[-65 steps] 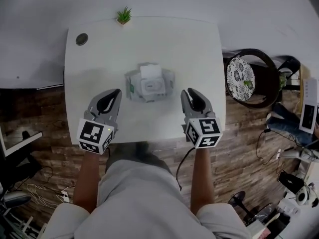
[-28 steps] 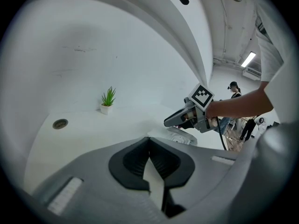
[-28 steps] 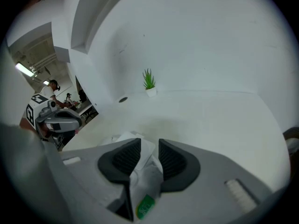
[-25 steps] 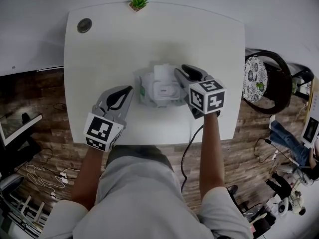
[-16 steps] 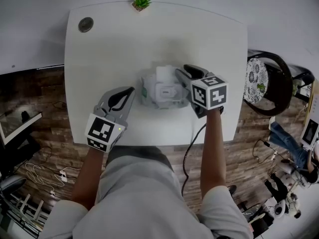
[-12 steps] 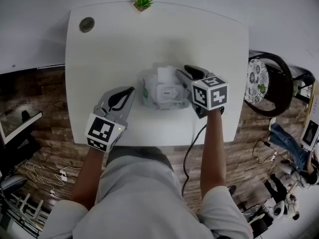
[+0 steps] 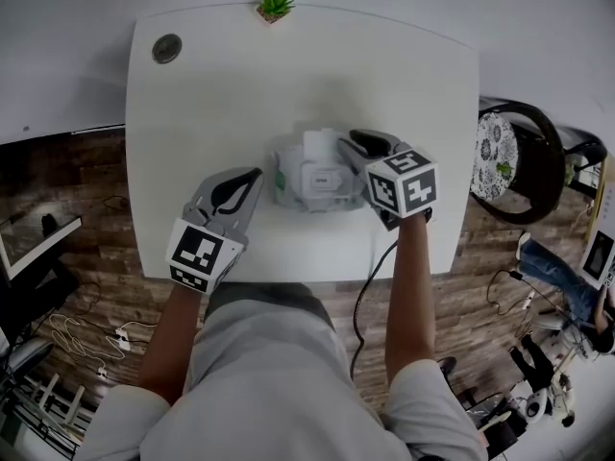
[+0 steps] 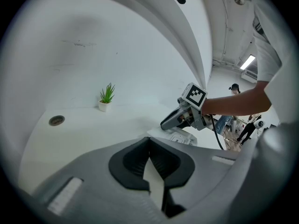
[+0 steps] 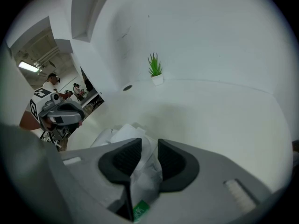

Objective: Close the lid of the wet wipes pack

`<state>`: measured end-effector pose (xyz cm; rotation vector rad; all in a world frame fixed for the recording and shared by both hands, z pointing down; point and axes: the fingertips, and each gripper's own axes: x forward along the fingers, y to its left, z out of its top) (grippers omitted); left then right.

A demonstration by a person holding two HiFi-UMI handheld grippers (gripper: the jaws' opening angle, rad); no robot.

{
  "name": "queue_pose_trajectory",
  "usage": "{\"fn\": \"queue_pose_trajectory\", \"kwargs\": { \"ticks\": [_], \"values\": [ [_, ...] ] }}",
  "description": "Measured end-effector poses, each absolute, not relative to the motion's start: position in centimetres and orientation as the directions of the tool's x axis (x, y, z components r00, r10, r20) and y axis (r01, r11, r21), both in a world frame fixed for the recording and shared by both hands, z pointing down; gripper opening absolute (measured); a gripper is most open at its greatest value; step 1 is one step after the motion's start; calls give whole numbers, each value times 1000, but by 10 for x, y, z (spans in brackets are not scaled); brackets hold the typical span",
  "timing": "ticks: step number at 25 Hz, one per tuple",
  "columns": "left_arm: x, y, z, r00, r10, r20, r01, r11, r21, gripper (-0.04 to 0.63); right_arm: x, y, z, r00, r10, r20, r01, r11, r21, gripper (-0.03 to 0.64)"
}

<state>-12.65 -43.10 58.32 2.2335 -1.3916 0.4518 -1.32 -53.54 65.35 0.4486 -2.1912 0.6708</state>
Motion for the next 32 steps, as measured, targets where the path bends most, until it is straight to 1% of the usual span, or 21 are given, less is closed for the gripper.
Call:
{"fn": "queue_pose_trajectory", "kwargs": {
  "ticks": [5, 19, 32],
  "values": [
    [-125, -431, 581, 432, -751, 499, -901, -383, 202, -2, -11, -537, 646, -641, -114, 759, -506, 807, -306, 94],
    [-111, -425, 568, 438, -758, 483, -898, -396, 193, -2, -7, -525, 617, -682, -116, 722, -464, 832, -303, 94],
    [-94, -407, 557, 441, -763, 472, -895, -410, 175, -2, 5, -496, 595, -697, -126, 706, -422, 868, -261, 94]
  ]
}}
